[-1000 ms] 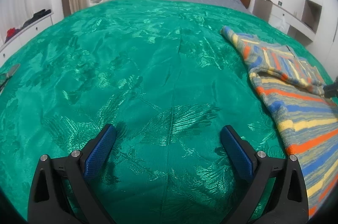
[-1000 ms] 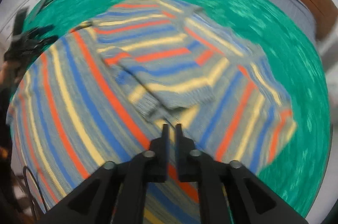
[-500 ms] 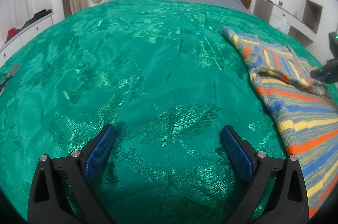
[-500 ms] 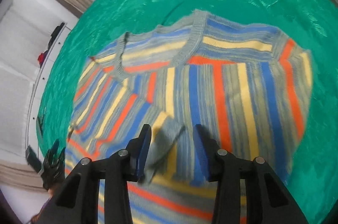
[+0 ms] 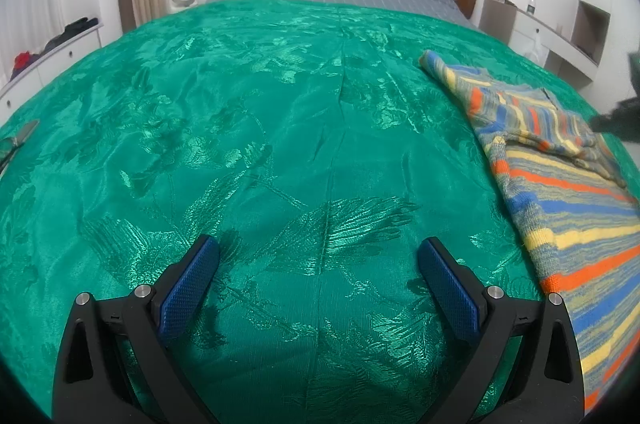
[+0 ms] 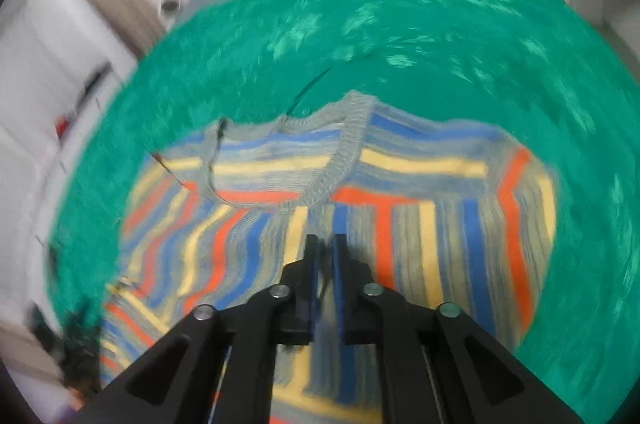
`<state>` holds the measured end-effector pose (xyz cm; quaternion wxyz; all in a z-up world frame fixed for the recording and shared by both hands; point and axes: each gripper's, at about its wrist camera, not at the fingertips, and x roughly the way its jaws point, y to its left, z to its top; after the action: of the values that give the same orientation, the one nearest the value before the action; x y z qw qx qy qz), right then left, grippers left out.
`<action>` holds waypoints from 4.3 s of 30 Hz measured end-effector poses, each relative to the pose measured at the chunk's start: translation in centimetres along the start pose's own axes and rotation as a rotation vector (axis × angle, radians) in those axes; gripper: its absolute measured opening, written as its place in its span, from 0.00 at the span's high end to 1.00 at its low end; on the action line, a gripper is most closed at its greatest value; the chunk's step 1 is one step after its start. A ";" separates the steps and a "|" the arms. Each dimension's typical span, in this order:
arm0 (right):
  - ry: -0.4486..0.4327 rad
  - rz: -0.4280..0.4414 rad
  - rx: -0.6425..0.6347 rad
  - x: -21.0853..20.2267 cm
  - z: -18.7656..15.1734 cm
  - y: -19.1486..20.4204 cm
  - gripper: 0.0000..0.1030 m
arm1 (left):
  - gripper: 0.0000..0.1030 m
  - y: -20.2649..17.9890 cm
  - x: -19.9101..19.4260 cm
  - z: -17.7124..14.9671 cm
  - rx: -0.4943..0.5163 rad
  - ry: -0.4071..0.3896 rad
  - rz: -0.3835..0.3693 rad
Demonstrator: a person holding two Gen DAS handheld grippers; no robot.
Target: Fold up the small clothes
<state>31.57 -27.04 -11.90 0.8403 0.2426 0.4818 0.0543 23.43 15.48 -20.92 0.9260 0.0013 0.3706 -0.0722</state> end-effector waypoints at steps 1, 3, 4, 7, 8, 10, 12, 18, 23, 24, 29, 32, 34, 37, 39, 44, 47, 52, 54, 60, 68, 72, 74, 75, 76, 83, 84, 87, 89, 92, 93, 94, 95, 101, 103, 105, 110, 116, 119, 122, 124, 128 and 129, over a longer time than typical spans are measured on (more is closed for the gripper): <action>0.019 0.048 0.068 -0.7 -0.8 -0.7 0.90 | 0.02 0.0 0.0 0.0 0.000 0.000 0.001; 0.062 0.107 0.132 -1.2 -2.3 -1.2 0.89 | 0.02 0.0 0.0 0.0 0.001 0.000 0.002; 0.079 0.102 0.120 -1.1 -2.6 -0.9 0.87 | 0.02 0.0 0.0 0.0 0.001 0.000 0.002; 0.064 0.049 0.001 -0.6 -2.7 0.8 0.72 | 0.02 -0.1 0.0 0.0 0.001 0.001 0.005; 0.056 0.041 -0.032 -0.6 -2.7 1.4 0.70 | 0.02 -0.1 0.0 0.0 0.001 0.002 0.008; 0.071 0.033 -0.110 0.3 -3.0 2.3 0.67 | 0.02 -0.1 0.0 0.0 0.001 0.002 0.011; 0.134 0.000 -0.199 1.7 -3.6 2.8 0.81 | 0.02 -0.1 0.0 0.0 0.000 0.002 0.009; 0.103 -0.135 -0.386 0.6 -6.8 3.4 0.97 | 0.02 0.0 0.0 0.0 -0.004 -0.002 0.004; 0.082 -0.178 -0.449 0.7 -7.9 3.8 0.97 | 0.02 -0.1 -0.1 0.0 -0.001 0.002 0.008; 0.086 -0.181 -0.446 0.5 -8.3 3.7 0.97 | 0.02 -0.1 -0.1 0.0 0.000 0.003 0.009; 0.024 -0.211 -0.422 -4.0 -11.1 2.3 0.71 | 0.01 -0.4 0.0 0.1 0.009 0.021 0.025; -0.092 -0.251 -0.404 -8.3 -14.3 0.9 0.25 | 0.01 -0.6 0.0 0.4 0.013 0.051 0.046; -0.149 -0.276 -0.403 -10.6 -16.4 -0.1 0.24 | 0.01 -0.8 -0.1 0.5 0.010 0.080 0.066; -0.188 -0.313 -0.372 -13.1 -19.6 -2.2 0.24 | 0.01 -1.1 -0.7 0.2 0.002 0.106 0.098; -0.213 -0.338 -0.361 -14.3 -21.3 -3.3 0.24 | 0.01 -1.4 -1.1 -0.2 0.002 0.116 0.118; -0.234 -0.369 -0.311 -15.7 -23.9 -5.9 0.24 | 0.01 -1.7 -1.6 -0.7 -0.007 0.133 0.147; -0.240 -0.371 -0.283 -15.7 -24.5 -6.6 0.24 | 0.01 -1.9 -1.7 -0.8 -0.007 0.142 0.155; -0.249 -0.386 -0.271 -15.5 -25.8 -7.2 0.24 | 0.01 -1.8 -2.3 -1.2 -0.009 0.166 0.151; -0.257 -0.380 -0.249 -15.8 -26.0 -7.5 0.24 | 0.01 -1.6 -3.1 -1.6 -0.017 0.183 0.133; -0.299 -0.335 -0.207 -17.7 -26.6 -7.3 0.24 | 0.01 -1.1 -7.6 -3.3 -0.093 0.189 -0.036; -0.262 -0.264 -0.216 -18.9 -28.2 -5.5 0.24 | 0.01 -2.9 -9.7 -6.8 -0.074 0.293 -0.134; -0.218 -0.251 -0.252 -19.2 -29.0 -4.6 0.24 | 0.01 -4.0 -9.9 -8.1 -0.054 0.360 -0.156; -0.143 -0.246 -0.267 -18.9 -29.4 -4.4 0.24 | 0.01 -4.4 -10.0 -8.4 -0.037 0.383 -0.169; -0.073 -0.249 -0.277 -18.4 -29.8 -4.3 0.24 | 0.01 -4.9 -10.2 -8.8 -0.024 0.396 -0.182; -0.023 -0.250 -0.287 -17.9 -30.3 -4.2 0.24 | 0.01 -5.2 -10.4 -9.1 -0.013 0.403 -0.192; 0.099 -0.145 -0.257 -16.9 -33.1 -3.9 0.24 | 0.05 -8.4 -11.3 -10.4 0.102 0.440 -0.211; 0.103 -0.115 -0.226 -16.5 -33.1 -4.0 0.24 | 0.10 -8.7 -11.3 -10.5 0.117 0.444 -0.204; 0.137 -0.106 -0.204 -15.3 -33.3 -4.2 0.24 | 0.18 -9.2 -11.3 -10.8 0.136 0.470 -0.174; 0.182 -0.101 -0.199 -14.3 -33.4 -4.0 0.28 | 0.26 -9.1 -11.4 -11.0 0.130 0.495 -0.157; 0.243 -0.027 -0.187 -13.3 -33.6 -3.7 0.75 | 0.47 -8.9 -11.7 -11.4 0.123 0.526 -0.141; 0.255 -0.026 -0.182 -13.1 -33.7 -3.6 0.85 | 0.63 -8.7 -12.0 -11.5 0.122 0.534 -0.135; 0.259 -0.030 -0.177 -13.1 -33.8 -3.6 0.94 | 0.74 -8.5 -12.1 -11.6 0.116 0.541 -0.129; 0.250 -0.022 -0.159 -13.4 -33.7 -3.8 0.94 | 0.91 -8.1 -12.2 -11.6 0.091 0.547 -0.138; 0.101 0.107 -0.027 -17.7 -32.1 -4.9 0.94 | 0.95 -5.7 -14.2 -9.9 -0.110 0.485 -0.313; 0.027 0.118 -0.031 -18.9 -30.8 -4.7 0.94 | 0.96 -5.3 -14.7 -8.4 -0.154 0.427 -0.369; -0.063 0.119 -0.046 -19.7 -28.7 -4.3 0.94 | 0.96 -5.2 -14.9 -6.1 -0.179 0.340 -0.410; -0.203 0.087 -0.079 -18.6 -21.7 -3.2 0.94 | 0.96 -5.9 -11.5 0.6 -0.204 0.211 -0.390; -0.289 0.053 -0.065 -14.6 -11.6 -3.4 0.94 | 0.96 -7.4 -3.9 9.9 -0.242 0.154 -0.338; -0.282 0.039 -0.031 -11.9 -6.8 -4.3 0.94 | 0.96 -8.5 0.3 13.7 -0.222 0.158 -0.291; -0.264 0.008 -0.010 -9.1 -2.5 -5.4 0.94 | 0.96 -9.6 3.5 16.3 -0.192 0.165 -0.251; -0.249 -0.014 0.007 -7.1 0.2 -6.5 0.94 | 0.96 -10.4 6.2 17.9 -0.179 0.176 -0.231; -0.220 -0.024 0.057 -3.4 3.6 -8.6 0.94 | 0.89 -11.6 12.0 19.5 -0.173 0.239 -0.187; -0.211 -0.010 0.088 -2.6 4.1 -9.3 0.93 | 0.81 -11.4 12.6 19.5 -0.181 0.253 -0.176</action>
<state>32.31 -37.53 -12.40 0.8752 0.2811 0.3936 0.0033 44.30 1.40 -14.82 0.8583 -0.1054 0.4880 -0.1184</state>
